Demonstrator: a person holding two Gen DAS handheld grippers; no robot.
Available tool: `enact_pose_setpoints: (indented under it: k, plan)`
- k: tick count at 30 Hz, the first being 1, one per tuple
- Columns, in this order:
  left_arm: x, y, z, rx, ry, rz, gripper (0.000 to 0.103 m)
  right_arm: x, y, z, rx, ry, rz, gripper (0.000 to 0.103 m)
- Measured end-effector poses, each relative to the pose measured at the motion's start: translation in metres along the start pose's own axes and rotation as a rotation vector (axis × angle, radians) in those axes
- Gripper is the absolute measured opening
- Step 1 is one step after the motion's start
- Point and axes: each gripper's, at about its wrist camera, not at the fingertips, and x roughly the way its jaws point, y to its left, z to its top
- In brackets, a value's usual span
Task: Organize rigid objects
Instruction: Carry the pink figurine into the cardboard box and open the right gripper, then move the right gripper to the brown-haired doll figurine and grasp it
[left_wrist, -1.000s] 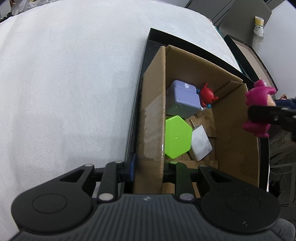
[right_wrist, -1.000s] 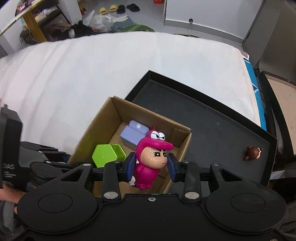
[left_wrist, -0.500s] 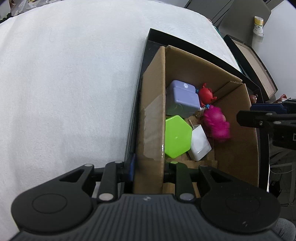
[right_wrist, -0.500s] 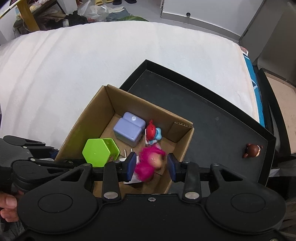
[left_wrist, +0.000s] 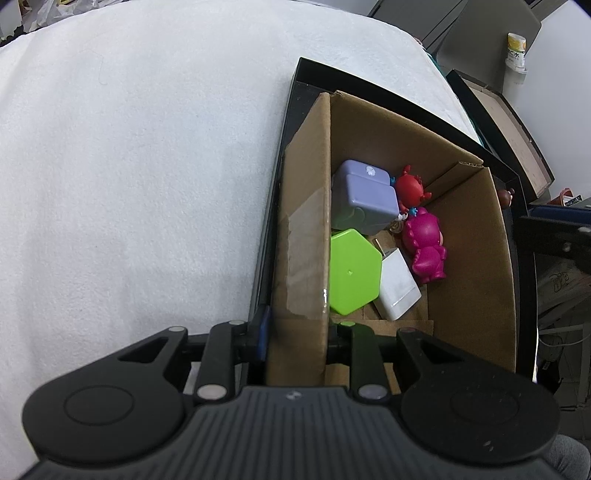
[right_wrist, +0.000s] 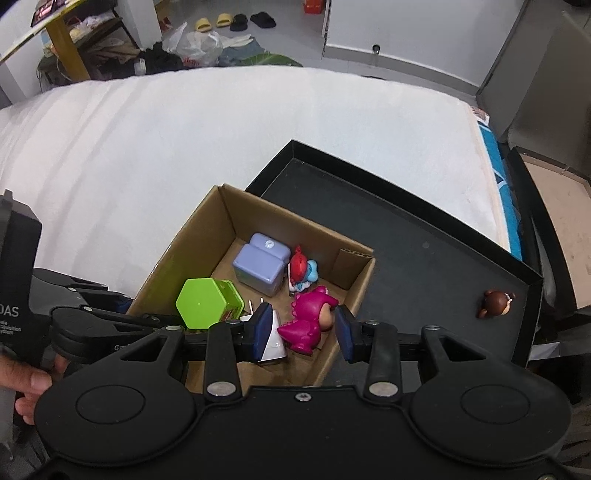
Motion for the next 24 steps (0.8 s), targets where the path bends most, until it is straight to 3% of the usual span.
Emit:
enact_pose_setpoints:
  k: [9, 24]
  plan:
    - [0.000, 0.000, 0.000, 0.001, 0.000, 0.000, 0.024, -0.022, -0.041, -0.010, 0.091, -0.082, 0.015, 0.045]
    - [0.000, -0.001, 0.000, 0.002, -0.001, 0.005, 0.024, -0.028, -0.139, -0.038, 0.301, -0.113, -0.018, 0.055]
